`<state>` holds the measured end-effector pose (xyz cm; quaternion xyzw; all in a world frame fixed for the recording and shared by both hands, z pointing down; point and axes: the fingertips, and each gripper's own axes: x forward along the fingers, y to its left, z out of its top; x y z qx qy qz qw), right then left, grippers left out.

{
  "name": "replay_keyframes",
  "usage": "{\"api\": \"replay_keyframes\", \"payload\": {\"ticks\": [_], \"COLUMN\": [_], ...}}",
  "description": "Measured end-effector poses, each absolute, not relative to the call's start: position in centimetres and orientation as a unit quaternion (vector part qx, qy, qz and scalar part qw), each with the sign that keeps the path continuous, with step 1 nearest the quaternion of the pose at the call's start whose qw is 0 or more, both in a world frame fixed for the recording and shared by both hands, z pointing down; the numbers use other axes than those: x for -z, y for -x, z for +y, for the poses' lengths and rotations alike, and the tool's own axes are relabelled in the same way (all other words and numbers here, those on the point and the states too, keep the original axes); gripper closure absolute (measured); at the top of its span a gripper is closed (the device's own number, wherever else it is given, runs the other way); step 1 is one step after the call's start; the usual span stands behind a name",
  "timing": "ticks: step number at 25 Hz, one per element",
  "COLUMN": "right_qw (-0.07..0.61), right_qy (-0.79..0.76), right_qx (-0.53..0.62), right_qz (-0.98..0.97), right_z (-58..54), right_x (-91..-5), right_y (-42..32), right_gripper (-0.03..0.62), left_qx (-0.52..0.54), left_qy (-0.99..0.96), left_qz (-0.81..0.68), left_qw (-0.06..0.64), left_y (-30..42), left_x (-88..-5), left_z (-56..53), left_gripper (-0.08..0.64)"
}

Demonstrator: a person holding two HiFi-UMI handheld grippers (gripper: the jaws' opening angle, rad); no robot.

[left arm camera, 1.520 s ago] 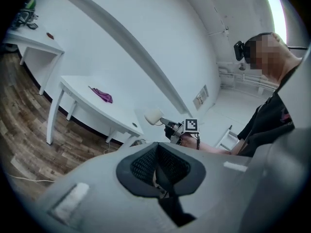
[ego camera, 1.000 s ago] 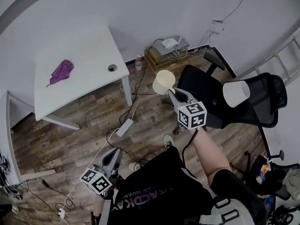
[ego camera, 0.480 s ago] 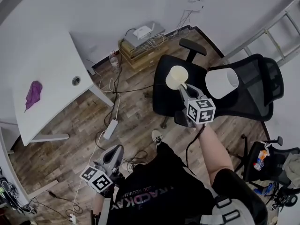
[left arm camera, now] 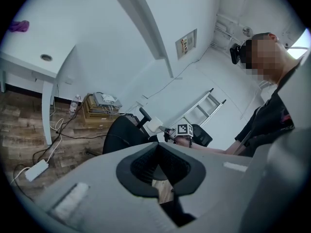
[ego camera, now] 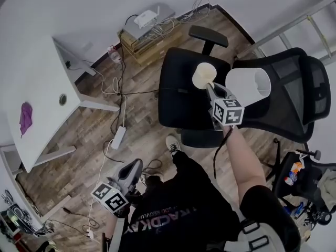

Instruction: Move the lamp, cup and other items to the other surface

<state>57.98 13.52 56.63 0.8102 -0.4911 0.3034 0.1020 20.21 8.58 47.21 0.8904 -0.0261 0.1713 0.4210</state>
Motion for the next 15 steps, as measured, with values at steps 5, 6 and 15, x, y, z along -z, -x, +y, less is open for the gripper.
{"api": "replay_keyframes", "payload": {"ticks": [5, 6, 15], "right_qw": [0.121, 0.125, 0.132], "right_qy": [-0.791, -0.789, -0.783], "right_qx": [-0.348, -0.354, -0.420], "right_qz": [-0.488, -0.486, -0.440], "right_z": [14.0, 14.0, 13.6], "right_x": [-62.9, -64.1, -74.1], "right_y": [-60.7, -61.3, -65.2], "right_gripper": [0.543, 0.543, 0.543], "left_qx": [-0.206, -0.212, -0.261], "left_qy": [-0.878, -0.876, -0.843], "left_qz": [-0.032, -0.034, -0.078], "left_qw": [0.431, 0.433, 0.463], "left_y": [-23.3, -23.6, -23.4], "left_x": [-48.7, -49.0, -52.3], "left_z": [9.9, 10.2, 10.8], "left_gripper": [0.557, 0.557, 0.557]}}
